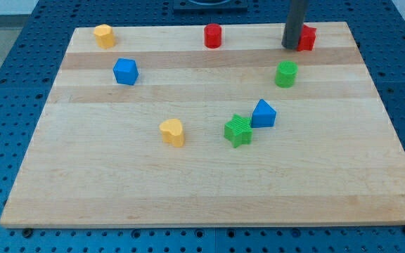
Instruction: Push the red star to the top right
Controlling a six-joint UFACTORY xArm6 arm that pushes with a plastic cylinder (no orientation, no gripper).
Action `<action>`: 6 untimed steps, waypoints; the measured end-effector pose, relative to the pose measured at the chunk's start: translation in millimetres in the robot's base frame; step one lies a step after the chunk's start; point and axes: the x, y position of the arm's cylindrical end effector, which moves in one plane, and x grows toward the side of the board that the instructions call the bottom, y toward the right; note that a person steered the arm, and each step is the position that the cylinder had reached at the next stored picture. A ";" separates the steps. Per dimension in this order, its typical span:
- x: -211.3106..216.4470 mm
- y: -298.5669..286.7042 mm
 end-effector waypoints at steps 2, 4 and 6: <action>0.0 9.5; -10.8 18.2; -13.2 20.5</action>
